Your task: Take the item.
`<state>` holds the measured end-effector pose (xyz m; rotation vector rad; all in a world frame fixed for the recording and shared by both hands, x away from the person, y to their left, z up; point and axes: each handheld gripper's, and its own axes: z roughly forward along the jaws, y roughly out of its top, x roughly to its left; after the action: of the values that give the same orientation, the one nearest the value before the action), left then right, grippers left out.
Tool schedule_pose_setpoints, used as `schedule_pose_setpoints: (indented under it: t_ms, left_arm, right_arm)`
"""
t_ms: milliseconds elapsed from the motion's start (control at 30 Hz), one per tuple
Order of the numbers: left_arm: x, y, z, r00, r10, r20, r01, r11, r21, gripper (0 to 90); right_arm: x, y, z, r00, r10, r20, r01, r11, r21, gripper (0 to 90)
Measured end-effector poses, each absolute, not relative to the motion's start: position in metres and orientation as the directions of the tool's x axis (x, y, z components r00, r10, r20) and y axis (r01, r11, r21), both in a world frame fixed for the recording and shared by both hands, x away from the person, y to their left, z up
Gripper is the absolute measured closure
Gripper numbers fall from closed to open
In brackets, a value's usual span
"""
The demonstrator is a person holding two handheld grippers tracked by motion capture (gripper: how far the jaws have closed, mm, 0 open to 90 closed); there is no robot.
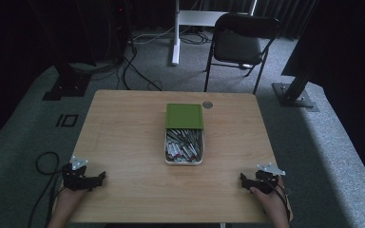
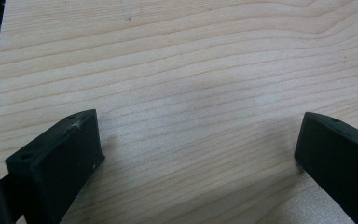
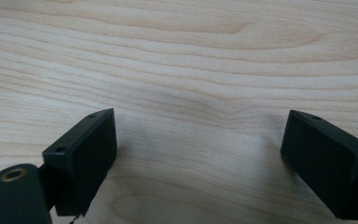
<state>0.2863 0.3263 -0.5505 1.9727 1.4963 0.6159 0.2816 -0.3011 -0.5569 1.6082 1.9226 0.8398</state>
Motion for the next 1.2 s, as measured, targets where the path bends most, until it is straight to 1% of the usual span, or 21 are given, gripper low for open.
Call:
schedule_pose_setpoints:
  t_ms: [933,1200]
  left_arm:
    - [0.2863,0.3263,-0.5505,0.263,0.965,0.015,0.696,-0.201,0.689,1.3]
    - [0.2864,0.3263,-0.5505,0.263,0.965,0.015,0.696,-0.201,0.690,1.3]
  right_arm:
    - [0.2815,-0.3009,-0.5568,-0.184,0.983,0.014,0.679,0.117,0.725,10.7]
    - [0.2811,-0.2989,-0.5543,-0.189,0.982,0.002,0.676,0.129,0.725,13.3]
